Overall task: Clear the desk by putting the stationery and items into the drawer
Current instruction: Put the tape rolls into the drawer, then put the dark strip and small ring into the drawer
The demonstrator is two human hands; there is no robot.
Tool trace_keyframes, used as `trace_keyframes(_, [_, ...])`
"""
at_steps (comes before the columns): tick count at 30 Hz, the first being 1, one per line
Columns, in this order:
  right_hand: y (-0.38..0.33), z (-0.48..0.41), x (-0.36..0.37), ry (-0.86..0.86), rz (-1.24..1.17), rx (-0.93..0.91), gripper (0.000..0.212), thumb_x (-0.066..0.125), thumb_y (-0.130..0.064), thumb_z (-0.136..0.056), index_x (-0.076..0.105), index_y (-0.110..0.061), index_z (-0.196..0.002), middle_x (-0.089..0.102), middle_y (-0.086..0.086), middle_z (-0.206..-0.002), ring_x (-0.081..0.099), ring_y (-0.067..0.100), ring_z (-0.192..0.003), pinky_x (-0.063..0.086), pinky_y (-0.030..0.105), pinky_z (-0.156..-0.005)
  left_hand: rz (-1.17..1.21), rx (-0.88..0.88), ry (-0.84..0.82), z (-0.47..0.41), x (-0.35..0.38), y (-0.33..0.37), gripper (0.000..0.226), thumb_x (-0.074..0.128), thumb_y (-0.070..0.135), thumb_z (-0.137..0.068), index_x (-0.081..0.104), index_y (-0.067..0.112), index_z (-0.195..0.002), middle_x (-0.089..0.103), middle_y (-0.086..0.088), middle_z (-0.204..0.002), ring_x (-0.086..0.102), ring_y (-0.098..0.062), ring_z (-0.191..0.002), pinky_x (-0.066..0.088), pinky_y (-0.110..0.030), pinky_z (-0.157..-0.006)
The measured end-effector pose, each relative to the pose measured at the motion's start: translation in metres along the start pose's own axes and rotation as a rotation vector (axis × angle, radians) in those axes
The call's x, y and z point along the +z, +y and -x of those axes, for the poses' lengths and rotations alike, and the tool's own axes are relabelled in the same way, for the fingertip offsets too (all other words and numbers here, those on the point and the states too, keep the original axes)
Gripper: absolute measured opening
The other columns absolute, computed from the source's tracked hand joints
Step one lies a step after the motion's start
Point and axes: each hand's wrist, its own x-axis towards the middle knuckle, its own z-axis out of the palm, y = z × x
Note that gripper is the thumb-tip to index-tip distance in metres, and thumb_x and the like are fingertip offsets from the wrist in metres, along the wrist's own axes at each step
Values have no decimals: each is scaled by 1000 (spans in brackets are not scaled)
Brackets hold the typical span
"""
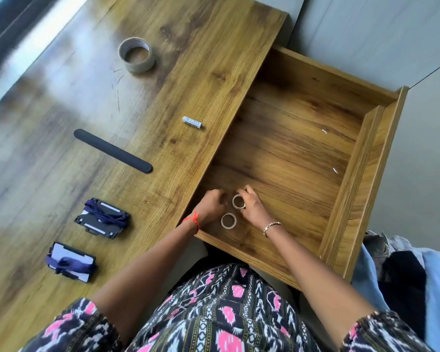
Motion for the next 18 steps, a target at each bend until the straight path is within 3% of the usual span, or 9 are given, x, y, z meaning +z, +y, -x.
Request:
trace_keyframes(5, [-6, -8, -29, -3, -10, -34, 41, 63, -3, -74, 59, -6, -115, 51, 12, -115, 45, 24, -113, 38, 30, -100, -43, 123, 75, 2, -11, 4, 20, 53, -4, -78, 60, -9, -96, 63, -24, -94, 59, -36, -89, 44, -36, -78])
trace_keyframes(8, [-23, -19, -58, 145, -114, -79, 20, 62, -6, -75, 68, -7, -94, 62, 10, -100, 57, 21, -91, 43, 26, -85, -9, 174, 155, 4, -25, 7, 24, 52, -7, -79, 62, -7, -101, 64, -21, -100, 61, -32, -93, 41, -25, -79])
trace_keyframes(11, [-52, -33, -82, 222, -153, -144, 11, 60, -6, -77, 70, -7, -82, 67, 10, -87, 57, 17, -72, 43, 20, -69, 60, 218, 273, 13, -44, 12, 27, 49, -8, -83, 64, -3, -106, 66, -16, -105, 62, -25, -94, 41, -15, -78])
trace_keyframes(14, [-87, -50, -94, 230, -137, -208, 13, 59, -10, -82, 71, -5, -83, 70, 9, -88, 61, 20, -80, 44, 24, -72, 128, 236, 398, 25, -67, 11, 24, 50, -4, -87, 65, 2, -104, 66, -11, -106, 61, -20, -96, 48, -21, -84])
trace_keyframes(18, [-133, -68, -84, 137, -51, -306, 16, 58, -12, -85, 71, -3, -88, 69, 6, -85, 58, 17, -79, 43, 22, -70, 208, 125, 623, 39, -98, -11, 26, 50, -6, -86, 64, 6, -105, 61, -10, -110, 58, -18, -102, 51, -25, -86])
